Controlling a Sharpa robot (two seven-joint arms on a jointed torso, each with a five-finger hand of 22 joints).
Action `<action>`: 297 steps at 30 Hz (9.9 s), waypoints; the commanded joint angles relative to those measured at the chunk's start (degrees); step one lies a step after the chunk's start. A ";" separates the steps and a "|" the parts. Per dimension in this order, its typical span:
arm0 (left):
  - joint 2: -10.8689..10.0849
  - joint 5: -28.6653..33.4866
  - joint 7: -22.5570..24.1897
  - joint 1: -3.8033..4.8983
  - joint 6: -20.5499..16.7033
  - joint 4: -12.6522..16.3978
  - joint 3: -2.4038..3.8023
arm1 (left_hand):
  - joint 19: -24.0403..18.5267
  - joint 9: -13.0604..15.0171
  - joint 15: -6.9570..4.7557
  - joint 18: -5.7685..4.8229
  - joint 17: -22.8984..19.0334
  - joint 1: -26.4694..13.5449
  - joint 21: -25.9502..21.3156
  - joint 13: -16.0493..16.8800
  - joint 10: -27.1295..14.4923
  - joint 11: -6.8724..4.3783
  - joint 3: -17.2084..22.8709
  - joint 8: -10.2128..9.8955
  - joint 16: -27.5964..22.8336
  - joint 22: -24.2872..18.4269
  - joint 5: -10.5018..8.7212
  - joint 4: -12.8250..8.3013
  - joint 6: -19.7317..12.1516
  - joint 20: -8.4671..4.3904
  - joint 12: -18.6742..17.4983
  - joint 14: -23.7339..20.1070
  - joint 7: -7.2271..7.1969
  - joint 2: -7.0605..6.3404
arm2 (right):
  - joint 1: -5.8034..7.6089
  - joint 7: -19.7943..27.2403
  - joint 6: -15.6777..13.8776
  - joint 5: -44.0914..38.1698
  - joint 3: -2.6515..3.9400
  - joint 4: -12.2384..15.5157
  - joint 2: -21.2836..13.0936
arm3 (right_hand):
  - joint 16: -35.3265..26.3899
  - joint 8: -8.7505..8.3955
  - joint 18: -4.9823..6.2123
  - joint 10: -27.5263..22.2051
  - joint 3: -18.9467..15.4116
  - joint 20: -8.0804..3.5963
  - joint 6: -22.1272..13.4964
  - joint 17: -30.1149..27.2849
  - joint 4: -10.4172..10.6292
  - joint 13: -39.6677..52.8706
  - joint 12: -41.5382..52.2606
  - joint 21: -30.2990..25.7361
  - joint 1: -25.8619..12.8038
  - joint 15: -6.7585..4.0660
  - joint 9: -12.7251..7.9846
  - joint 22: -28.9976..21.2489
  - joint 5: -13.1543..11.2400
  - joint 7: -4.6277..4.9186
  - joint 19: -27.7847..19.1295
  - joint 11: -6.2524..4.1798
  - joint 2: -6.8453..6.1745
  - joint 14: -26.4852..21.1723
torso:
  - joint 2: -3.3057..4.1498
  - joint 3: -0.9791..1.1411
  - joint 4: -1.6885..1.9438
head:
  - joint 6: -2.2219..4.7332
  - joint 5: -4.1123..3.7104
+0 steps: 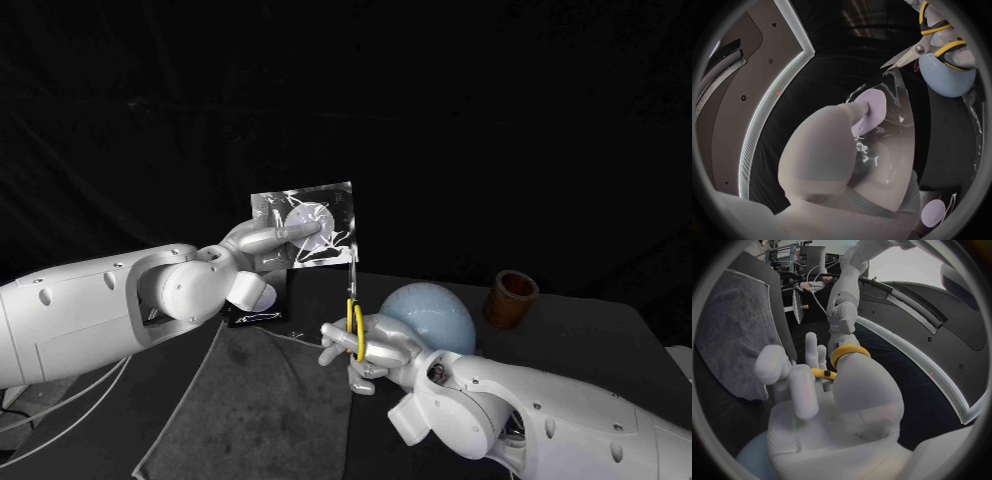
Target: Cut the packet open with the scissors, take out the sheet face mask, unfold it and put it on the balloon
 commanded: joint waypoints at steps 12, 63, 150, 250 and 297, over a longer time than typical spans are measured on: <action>0.24 -0.06 0.26 -0.06 1.22 0.09 0.03 | 0.18 0.35 -0.20 1.15 0.10 0.01 0.34 -0.02 0.44 -0.19 0.03 0.15 -0.34 -0.05 0.19 -0.50 -0.03 -0.02 -0.15 0.37 0.28 0.61 | 0.00 0.39 0.99 -0.21 0.16 -0.38 0.21 | -0.50 2.90 0.07 -3.65 -3.17 0.48 -4.22 -1.77 0.31 1.24 -1.22 -1.38 -0.66 0.63 2.10 6.20 -0.14 0.90 -1.05 0.98 0.87 -0.97 | 0.01 -0.01 0.03 | -0.03 -0.14; 0.22 -0.85 -0.07 -0.09 1.41 -0.03 0.02 | 0.18 0.40 -0.20 1.15 0.13 -0.12 0.37 -0.02 0.45 -0.19 0.16 0.17 -0.37 -0.05 0.19 -0.67 -0.05 -0.03 -0.16 0.38 0.28 0.64 | 0.02 -2.45 5.46 -4.52 0.18 0.12 0.46 | -2.64 -5.68 1.73 -18.17 -1.37 4.04 -22.35 -12.48 2.44 -6.22 -7.90 -9.26 -2.85 4.30 -7.82 2.82 -0.17 5.04 -7.24 4.99 -3.49 -7.75 | 0.00 0.00 0.02 | -0.10 0.07; -0.23 -5.66 -2.39 -0.14 5.10 -0.24 -0.08 | 0.24 0.55 -0.23 1.15 0.24 -0.49 0.46 -0.01 0.57 -0.22 0.36 0.30 -0.37 -0.03 0.18 -1.03 0.01 -0.06 -0.14 0.50 0.24 0.69 | 0.92 -1.78 -0.08 -2.70 1.01 -0.13 0.14 | -1.08 -8.24 0.25 -16.35 -10.68 3.40 -15.98 -6.85 -0.98 -0.24 -2.80 -0.30 0.91 3.80 -14.38 4.77 -0.19 4.76 -2.01 4.66 5.03 -2.99 | -0.02 -0.03 0.07 | 0.53 -0.31; -0.55 -8.38 -2.76 -0.23 6.13 -0.70 -0.17 | 0.27 0.75 -0.27 1.15 0.37 -0.92 0.54 -0.01 0.70 -0.27 0.57 0.44 -0.39 -0.03 0.18 -1.42 0.03 -0.09 -0.14 0.61 0.19 0.77 | 2.45 -2.01 -6.82 -2.50 1.56 0.87 -0.69 | -0.14 -1.69 -1.76 -8.15 -11.14 -0.42 -7.11 -0.06 -4.80 3.13 2.84 9.23 2.00 0.45 -12.88 6.88 -0.09 1.80 4.11 1.45 8.89 1.50 | 0.01 -0.01 0.00 | 1.35 -0.90; -0.48 -9.28 -2.82 -0.34 6.19 -0.91 -0.19 | 0.27 0.75 -0.27 1.15 0.37 -0.92 0.54 -0.01 0.70 -0.27 0.57 0.44 -0.39 -0.03 0.18 -1.42 0.03 -0.09 -0.14 0.61 0.19 0.77 | 2.47 -2.70 -11.19 -1.44 2.54 1.84 -0.31 | 0.58 1.44 -2.30 3.84 -11.08 -1.75 0.93 3.30 -6.36 1.64 7.02 13.16 1.38 -2.00 -12.60 7.85 -0.16 -1.51 6.66 -1.81 10.64 3.21 | 0.00 -0.02 0.00 | 1.72 -1.16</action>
